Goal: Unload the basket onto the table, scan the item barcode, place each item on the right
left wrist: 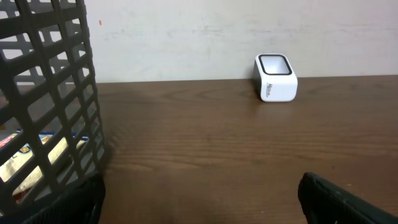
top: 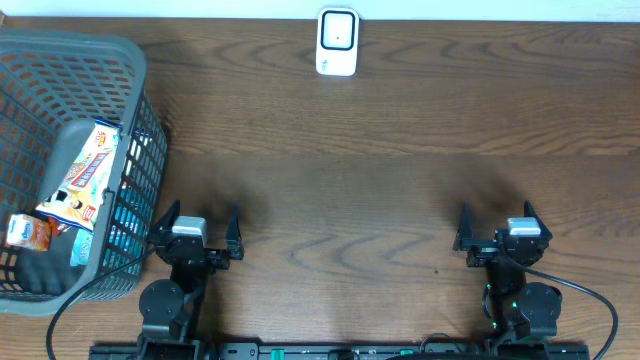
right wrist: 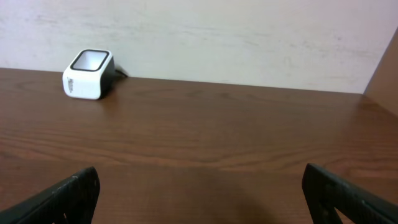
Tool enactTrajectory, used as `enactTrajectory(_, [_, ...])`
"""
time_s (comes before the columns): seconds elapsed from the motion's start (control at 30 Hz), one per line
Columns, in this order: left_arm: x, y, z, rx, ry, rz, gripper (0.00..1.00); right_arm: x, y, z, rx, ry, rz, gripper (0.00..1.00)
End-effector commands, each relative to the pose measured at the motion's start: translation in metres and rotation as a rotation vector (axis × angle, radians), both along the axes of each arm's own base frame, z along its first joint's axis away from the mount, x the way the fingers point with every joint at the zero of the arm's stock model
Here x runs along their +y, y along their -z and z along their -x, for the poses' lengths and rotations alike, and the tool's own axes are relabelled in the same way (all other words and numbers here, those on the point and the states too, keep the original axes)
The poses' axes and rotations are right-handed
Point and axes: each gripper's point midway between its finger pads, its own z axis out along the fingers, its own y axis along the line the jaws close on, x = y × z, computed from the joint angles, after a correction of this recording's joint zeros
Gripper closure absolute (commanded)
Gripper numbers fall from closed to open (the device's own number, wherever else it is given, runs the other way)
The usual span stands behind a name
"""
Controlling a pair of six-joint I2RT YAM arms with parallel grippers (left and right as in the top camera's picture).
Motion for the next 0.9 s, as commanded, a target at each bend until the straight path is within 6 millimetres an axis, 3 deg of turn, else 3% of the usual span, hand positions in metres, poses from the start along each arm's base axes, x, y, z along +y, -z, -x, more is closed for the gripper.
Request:
enactTrajectory(0.0, [0.000,0.014,0.001,0.044,0.003,-0.012,0.01,0.003,0.002,0.000,0.008,-0.012,0.008,0.01])
enactTrajectory(0.6, [0.000,0.014,0.001,0.046,0.002,0.007,0.01,0.003,0.002,0.000,0.008,-0.012,0.008,0.01])
enactTrajectory(0.77, [-0.039,-0.015,0.009,-0.040,0.229,0.104,0.01,0.003,0.002,0.000,0.008,-0.012,0.008,0.01])
enactTrajectory(0.87, [-0.052,-0.033,0.016,-0.054,0.306,0.193,0.01,0.003,0.002,0.000,0.008,-0.012,0.008,0.01])
